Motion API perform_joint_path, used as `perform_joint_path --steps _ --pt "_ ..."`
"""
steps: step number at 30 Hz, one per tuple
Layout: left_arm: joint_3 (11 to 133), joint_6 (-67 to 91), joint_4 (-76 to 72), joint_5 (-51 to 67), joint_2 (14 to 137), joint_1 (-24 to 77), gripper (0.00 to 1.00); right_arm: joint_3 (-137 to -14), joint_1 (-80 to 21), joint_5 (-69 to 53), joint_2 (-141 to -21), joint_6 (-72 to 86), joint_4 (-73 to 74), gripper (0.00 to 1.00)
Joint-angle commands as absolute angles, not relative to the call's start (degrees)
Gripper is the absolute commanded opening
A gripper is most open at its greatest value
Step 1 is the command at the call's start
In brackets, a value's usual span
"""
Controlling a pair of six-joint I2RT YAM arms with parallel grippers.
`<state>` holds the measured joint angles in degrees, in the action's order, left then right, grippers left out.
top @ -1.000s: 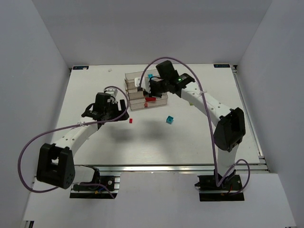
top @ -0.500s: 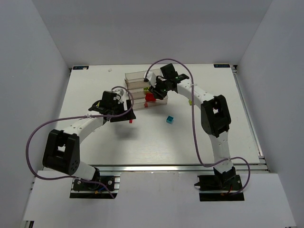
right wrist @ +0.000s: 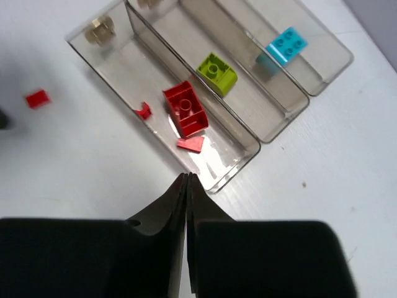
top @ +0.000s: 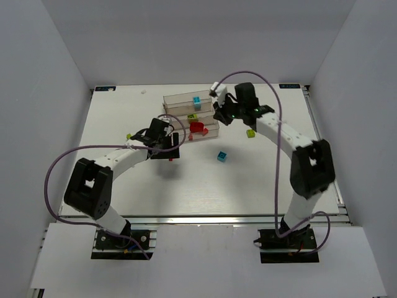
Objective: Sort the legos into containers by color
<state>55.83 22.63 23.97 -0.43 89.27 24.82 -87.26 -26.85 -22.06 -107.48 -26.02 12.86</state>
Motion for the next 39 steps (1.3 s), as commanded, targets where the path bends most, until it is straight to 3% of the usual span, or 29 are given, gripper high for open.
perform_joint_path --steps 1,2,4,6,18,21,22,25,28,29,33,35,37,38,39 --pt "59.3 22.7 25.3 -7.7 91.7 26.6 0.80 -76.6 -25.8 -24.5 -92.5 -13.5 -3.1 0.04" --pt "60.1 22.8 25.7 -8.6 92.5 27.2 0.76 -73.8 -25.5 -25.4 -89.9 -12.1 -4.2 0.03" --pt "61.9 22.6 26.5 -9.8 94.9 27.8 0.60 -67.0 -24.5 -27.0 -83.8 -9.4 -6.2 0.00" --pt "63.3 22.7 26.9 -10.3 96.4 27.8 0.53 -63.1 -23.1 -28.4 -78.0 -6.6 -8.5 0.00" --pt "67.4 24.1 27.8 -16.4 103.8 29.5 0.53 -54.2 -13.4 -35.9 -70.5 -1.4 -13.1 0.00" --pt "67.9 24.5 28.1 -16.3 105.1 29.5 0.50 -54.1 -11.5 -37.0 -69.9 -0.5 -13.3 0.00" --pt "67.8 24.6 28.2 -16.3 105.1 30.1 0.43 -54.0 -11.6 -37.1 -69.8 -0.4 -13.4 0.00" --pt "66.7 24.9 28.4 -16.4 104.9 30.1 0.41 -53.4 -10.5 -37.8 -69.3 1.0 -14.1 0.00" --pt "66.1 25.0 28.4 -16.5 104.2 30.1 0.30 -53.2 -9.5 -38.7 -69.3 1.5 -14.6 0.00" --pt "65.9 25.1 28.6 -16.3 104.0 30.1 0.18 -53.1 -9.1 -38.9 -69.3 1.9 -14.8 0.00" --pt "66.4 25.1 29.4 -13.1 99.9 30.6 0.03 -52.5 -8.1 -39.6 -68.9 2.4 -15.2 0.00" --pt "67.3 23.5 30.0 -9.8 95.8 31.7 0.00 -52.5 -7.4 -40.1 -68.9 2.4 -15.2 0.15" --pt "68.3 21.8 28.6 -7.1 91.4 31.7 0.00 -52.3 -7.0 -40.5 -69.3 1.5 -15.1 0.49" --pt "69.2 20.4 27.3 -6.2 90.4 31.7 0.00 -52.1 -7.1 -41.7 -69.7 0.9 -15.0 0.85" --pt "69.6 19.5 26.0 -4.2 89.7 31.7 0.00 -51.9 -7.1 -43.0 -70.0 0.3 -15.1 0.89"
